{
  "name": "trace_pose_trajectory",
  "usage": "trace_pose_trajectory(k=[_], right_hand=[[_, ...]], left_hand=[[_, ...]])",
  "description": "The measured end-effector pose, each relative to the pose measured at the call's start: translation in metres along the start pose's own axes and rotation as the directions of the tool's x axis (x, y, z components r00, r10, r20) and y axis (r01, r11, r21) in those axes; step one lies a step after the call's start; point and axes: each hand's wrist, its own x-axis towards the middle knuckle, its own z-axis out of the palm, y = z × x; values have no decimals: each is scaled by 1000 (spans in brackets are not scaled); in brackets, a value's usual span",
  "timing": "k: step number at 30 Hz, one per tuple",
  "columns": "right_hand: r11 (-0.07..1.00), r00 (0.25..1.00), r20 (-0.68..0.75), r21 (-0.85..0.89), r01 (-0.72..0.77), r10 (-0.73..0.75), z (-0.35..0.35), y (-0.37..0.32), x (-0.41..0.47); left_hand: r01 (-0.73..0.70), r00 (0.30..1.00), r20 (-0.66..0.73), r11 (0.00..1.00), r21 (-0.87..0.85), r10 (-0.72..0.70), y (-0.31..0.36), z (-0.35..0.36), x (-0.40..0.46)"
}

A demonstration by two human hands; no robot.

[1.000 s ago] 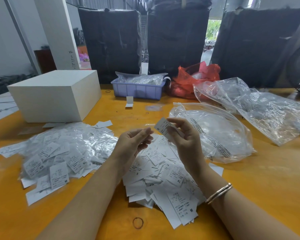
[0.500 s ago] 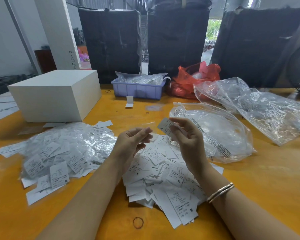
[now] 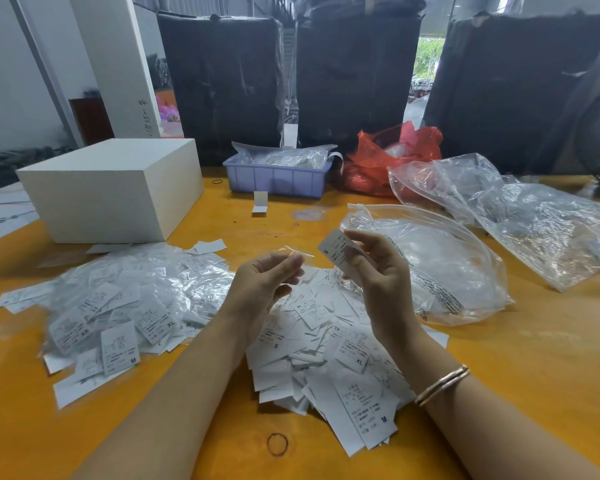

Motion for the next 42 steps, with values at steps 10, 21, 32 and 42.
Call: trace_pose_trajectory(k=[10, 21, 32, 42], right_hand=[[994, 994, 16, 4, -112, 112, 2, 5, -2], [974, 975, 104, 100, -205, 195, 5, 8, -2], [982, 949, 262, -107, -153, 176, 1, 6, -5], [998, 998, 53, 55, -40, 37, -6, -3, 3]], left_hand=[[-41, 999, 12, 999, -2, 41, 1, -1, 0], [-59, 998, 3, 996, 71, 59, 1, 1, -1], [-53, 998, -6, 986, 161, 55, -2, 3, -2], [-58, 998, -25, 990, 129, 61, 0, 1, -3]])
